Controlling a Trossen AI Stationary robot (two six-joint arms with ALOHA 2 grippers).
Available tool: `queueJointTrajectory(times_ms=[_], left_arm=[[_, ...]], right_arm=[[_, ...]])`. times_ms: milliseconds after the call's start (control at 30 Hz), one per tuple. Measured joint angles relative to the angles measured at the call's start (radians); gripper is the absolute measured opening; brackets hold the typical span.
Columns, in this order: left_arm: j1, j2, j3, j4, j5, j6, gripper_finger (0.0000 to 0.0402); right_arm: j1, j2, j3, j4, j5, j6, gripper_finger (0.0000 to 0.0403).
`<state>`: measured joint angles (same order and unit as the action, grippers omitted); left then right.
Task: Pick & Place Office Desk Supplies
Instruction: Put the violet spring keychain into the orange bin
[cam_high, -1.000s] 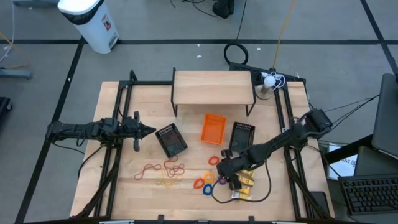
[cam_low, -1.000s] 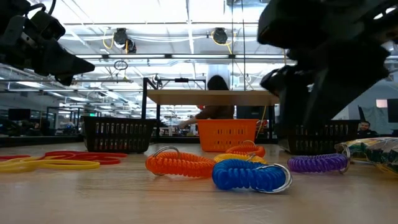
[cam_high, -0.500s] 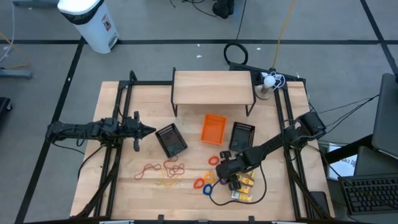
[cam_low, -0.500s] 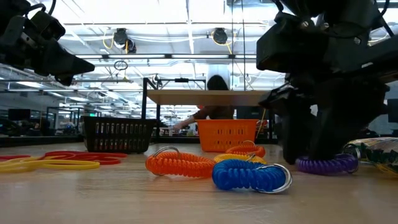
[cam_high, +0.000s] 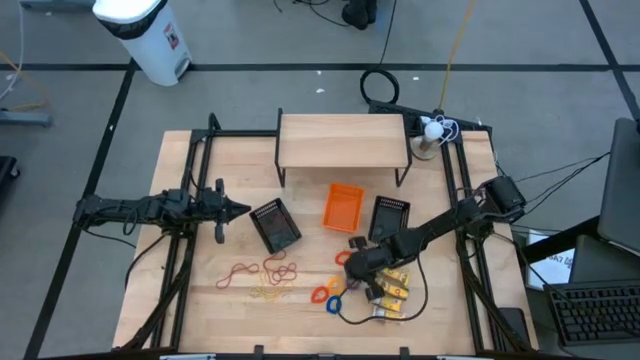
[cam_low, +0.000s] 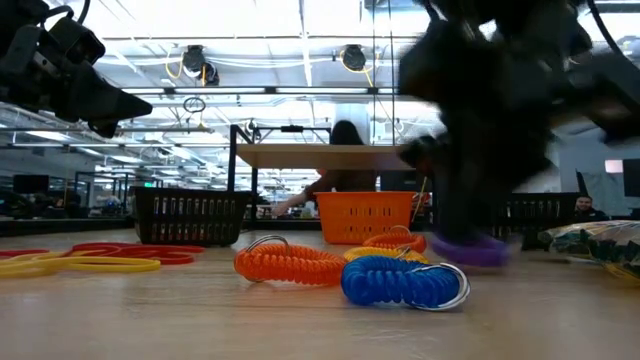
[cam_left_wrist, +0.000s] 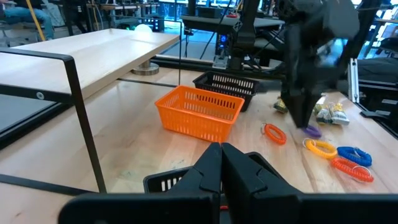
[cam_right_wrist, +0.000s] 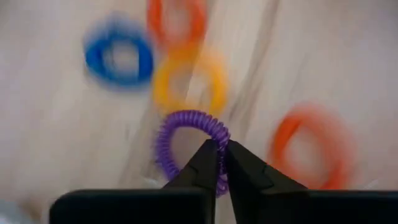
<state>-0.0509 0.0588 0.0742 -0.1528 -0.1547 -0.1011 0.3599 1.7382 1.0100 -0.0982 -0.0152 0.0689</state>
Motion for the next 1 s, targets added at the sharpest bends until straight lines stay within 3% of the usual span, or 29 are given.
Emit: queueJointTrajectory(times_ms=[133, 400, 700, 1000], left_arm=[[0.000, 0.000, 0.000, 0.000, 0.001, -0.014, 0.0010], [0.000, 0.000, 0.000, 0.000, 0.001, -0.009, 0.0010], [0.000, 0.000, 0.000, 0.000, 0.000, -0.004, 0.0010], [0.000, 0.000, 0.000, 0.000, -0.002, -0.003, 0.0010]], right_arm=[[-0.001, -0.129, -0.034, 0.186, -0.015, -0.058, 0.0010], [-0.095, -0.490, -0.286, 0.522, -0.064, -0.098, 0.0004], [-0.228, -0.875, -0.647, 0.758, -0.064, -0.106, 0.0001], [-0.358, -1.123, -0.878, 0.858, -0.063, -0.031, 0.0000]])
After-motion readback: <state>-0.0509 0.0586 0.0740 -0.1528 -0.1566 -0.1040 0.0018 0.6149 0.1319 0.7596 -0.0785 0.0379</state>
